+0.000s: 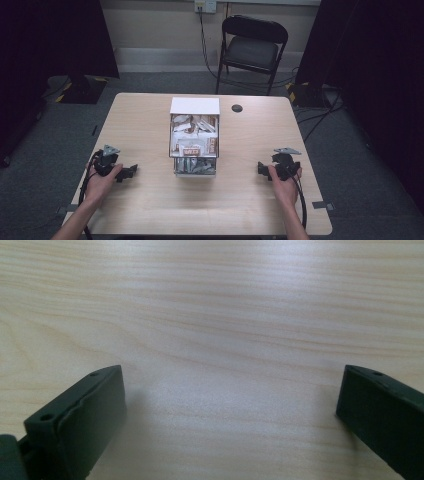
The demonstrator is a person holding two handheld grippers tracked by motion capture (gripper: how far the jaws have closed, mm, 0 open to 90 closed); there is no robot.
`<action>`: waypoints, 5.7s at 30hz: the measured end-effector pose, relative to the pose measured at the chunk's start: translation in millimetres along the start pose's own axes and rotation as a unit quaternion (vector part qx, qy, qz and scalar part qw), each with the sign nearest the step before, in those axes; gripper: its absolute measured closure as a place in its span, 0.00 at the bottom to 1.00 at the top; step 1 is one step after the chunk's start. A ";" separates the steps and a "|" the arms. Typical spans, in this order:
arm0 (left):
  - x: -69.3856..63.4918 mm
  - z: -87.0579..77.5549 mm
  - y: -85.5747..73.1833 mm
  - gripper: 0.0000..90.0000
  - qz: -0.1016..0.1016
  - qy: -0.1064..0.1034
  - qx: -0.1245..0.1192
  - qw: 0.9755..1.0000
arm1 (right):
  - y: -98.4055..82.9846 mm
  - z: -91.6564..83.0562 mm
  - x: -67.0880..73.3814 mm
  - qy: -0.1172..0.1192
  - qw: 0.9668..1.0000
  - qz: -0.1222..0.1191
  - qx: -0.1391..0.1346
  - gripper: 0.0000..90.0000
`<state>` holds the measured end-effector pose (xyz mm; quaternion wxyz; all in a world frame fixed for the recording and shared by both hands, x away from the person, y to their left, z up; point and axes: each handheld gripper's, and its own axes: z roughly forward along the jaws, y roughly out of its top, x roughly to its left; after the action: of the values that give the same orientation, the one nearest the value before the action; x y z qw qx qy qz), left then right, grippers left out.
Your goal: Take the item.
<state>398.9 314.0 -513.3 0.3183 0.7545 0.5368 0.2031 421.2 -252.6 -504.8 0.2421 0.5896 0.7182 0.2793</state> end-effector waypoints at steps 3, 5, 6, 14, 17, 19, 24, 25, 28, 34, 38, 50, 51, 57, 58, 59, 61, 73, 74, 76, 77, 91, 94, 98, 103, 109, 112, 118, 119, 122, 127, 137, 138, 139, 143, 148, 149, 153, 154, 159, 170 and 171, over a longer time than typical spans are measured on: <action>0.0 0.0 0.0 0.00 0.000 0.000 0.000 1.000 | 0.1 0.1 -0.1 0.001 1.000 0.000 0.000 0.00; 0.0 0.0 0.0 0.00 0.000 0.000 0.000 1.000 | 0.0 -0.1 0.1 0.001 1.000 0.000 0.000 0.00; 0.0 0.0 0.0 0.00 0.000 0.000 0.000 1.000 | 0.0 -0.1 0.2 0.000 1.000 0.000 0.000 0.00; 0.0 0.0 0.0 0.00 0.000 0.000 0.000 1.000 | 2.7 -4.2 4.5 0.016 1.000 -0.015 -0.009 0.19; 0.0 0.0 0.0 0.00 0.000 0.000 0.000 1.000 | 5.6 -7.4 7.4 0.011 0.999 -0.023 -0.021 0.19; 0.1 0.0 0.0 0.00 0.000 0.000 0.000 1.000 | 7.0 -10.3 7.5 0.024 0.999 -0.016 -0.034 0.18; 0.0 0.0 0.1 0.00 0.000 0.000 0.000 1.000 | 9.2 -14.9 9.3 0.042 0.998 -0.013 -0.043 0.21; 0.1 0.0 0.0 0.00 0.000 0.000 0.000 1.000 | 9.6 -15.6 9.6 0.046 0.998 -0.012 -0.044 0.21; 0.1 0.0 0.0 0.00 0.000 0.000 0.000 1.000 | 10.3 -16.8 10.7 0.059 0.997 -0.014 -0.040 0.30; 0.1 0.0 0.0 0.00 0.000 0.000 0.000 1.000 | 12.1 -17.9 13.6 0.079 0.996 -0.011 -0.042 0.29; 0.1 0.0 0.1 0.00 0.000 0.000 0.000 1.000 | 14.2 -21.7 14.2 0.082 0.995 -0.015 -0.046 0.30; 0.0 0.0 0.1 0.00 0.000 0.000 0.000 1.000 | 22.7 -41.3 10.0 0.108 0.991 0.006 -0.072 0.45; 0.0 0.0 0.0 0.00 0.000 0.000 0.000 1.000 | 23.4 -42.4 10.9 0.113 0.991 0.005 -0.073 0.46; 0.0 0.0 0.0 0.00 0.000 0.000 0.000 1.000 | 29.1 -49.1 16.5 0.145 0.987 0.003 -0.077 0.52; 0.1 0.0 0.0 0.00 0.000 0.000 0.000 1.000 | 30.7 -50.9 17.6 0.145 0.986 0.000 -0.076 0.53; 0.1 0.0 0.1 0.00 0.000 0.000 0.000 1.000 | 32.1 -52.9 18.5 0.147 0.986 -0.004 -0.080 0.54; 0.0 0.0 0.0 0.00 0.000 0.000 0.000 1.000 | 34.7 -56.7 19.4 0.156 0.984 -0.003 -0.089 0.54; 0.1 0.0 0.0 0.00 0.000 0.000 0.000 1.000 | 44.0 -71.9 29.4 0.192 0.973 -0.026 -0.125 0.53; 0.1 0.0 0.1 0.00 0.000 0.000 0.000 1.000 | 45.0 -73.7 31.0 0.192 0.973 -0.031 -0.128 0.52; 0.0 0.0 0.1 0.00 0.000 0.000 0.000 1.000 | 46.8 -76.4 33.1 0.191 0.972 -0.038 -0.130 0.53; 0.1 0.0 0.1 0.00 0.000 0.000 0.000 1.000 | 47.8 -77.9 34.4 0.192 0.972 -0.040 -0.129 0.53; 0.1 0.0 0.0 0.00 0.000 0.000 0.000 1.000 | 65.1 -105.1 48.5 0.251 0.958 -0.053 -0.132 0.60; 0.0 0.0 0.0 0.00 0.000 0.000 0.000 1.000 | 69.0 -110.5 52.5 0.256 0.956 -0.058 -0.132 0.59; 0.0 0.0 0.0 0.00 0.000 0.000 0.000 1.000 | 72.5 -115.5 57.2 0.257 0.955 -0.061 -0.136 0.58; 0.1 0.0 0.1 0.00 0.000 0.000 0.000 1.000 | 78.0 -123.8 61.0 0.268 0.950 -0.067 -0.144 0.55; 0.1 0.1 0.1 0.00 0.000 0.000 0.000 1.000 | 84.8 -138.6 62.8 0.282 0.944 -0.066 -0.156 0.52; 0.1 0.1 0.1 0.00 0.000 0.000 0.000 1.000 | 87.9 -143.1 65.2 0.289 0.942 -0.065 -0.161 0.53; 0.1 0.1 0.1 0.00 0.000 0.000 0.000 1.000 | 97.0 -148.9 74.8 0.302 0.936 -0.073 -0.164 0.52; 0.1 0.1 0.1 0.00 0.000 0.000 0.000 1.000 | 98.0 -149.3 76.1 0.305 0.935 -0.075 -0.167 0.52; 0.1 0.0 0.1 0.00 0.000 0.000 0.000 1.000 | 101.9 -152.2 82.1 0.315 0.930 -0.082 -0.169 0.52; 0.1 0.1 0.1 0.00 0.000 0.000 0.000 1.000 | 109.3 -160.3 91.3 0.329 0.921 -0.089 -0.187 0.52; 0.1 0.0 0.1 0.00 0.000 0.000 0.000 1.000 | 124.2 -162.2 119.4 0.354 0.910 -0.117 -0.183 0.50; 0.1 0.1 0.1 0.00 0.000 0.000 0.000 1.000 | 126.4 -161.8 123.3 0.358 0.908 -0.119 -0.184 0.50; 0.1 0.1 0.1 0.00 0.000 0.000 0.000 1.000 | 128.3 -161.7 127.8 0.362 0.906 -0.124 -0.183 0.52; 0.1 0.1 0.1 0.00 0.000 0.000 0.000 1.000 | 133.2 -159.3 140.3 0.372 0.899 -0.141 -0.180 0.57; 0.1 0.0 0.1 0.00 0.000 0.000 0.000 1.000 | 138.3 -150.7 155.5 0.379 0.896 -0.154 -0.172 0.61; 0.1 0.1 0.1 0.00 0.000 0.000 0.000 1.000 | 138.4 -150.0 158.2 0.381 0.895 -0.158 -0.171 0.62; 0.1 0.1 0.1 0.00 0.000 0.000 0.000 1.000 | 139.8 -143.0 168.1 0.384 0.894 -0.172 -0.157 0.63; 0.1 0.0 0.1 0.00 0.000 0.000 0.000 1.000 | 140.3 -140.6 169.4 0.384 0.894 -0.172 -0.153 0.64; 0.1 0.0 0.1 0.00 0.000 0.000 0.000 1.000 | 140.7 -134.3 172.9 0.391 0.894 -0.173 -0.132 0.65; 0.1 0.0 0.1 0.00 0.000 0.000 0.000 1.000 | 140.0 -125.6 173.6 0.400 0.893 -0.180 -0.103 0.70; 0.1 0.0 0.1 0.00 0.000 0.000 0.000 1.000 | 139.8 -125.5 173.8 0.401 0.892 -0.182 -0.101 0.71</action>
<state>399.0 314.1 -513.3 0.3184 0.7548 0.5365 0.2028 403.2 -75.7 -320.8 0.0390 0.2588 0.8168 0.5141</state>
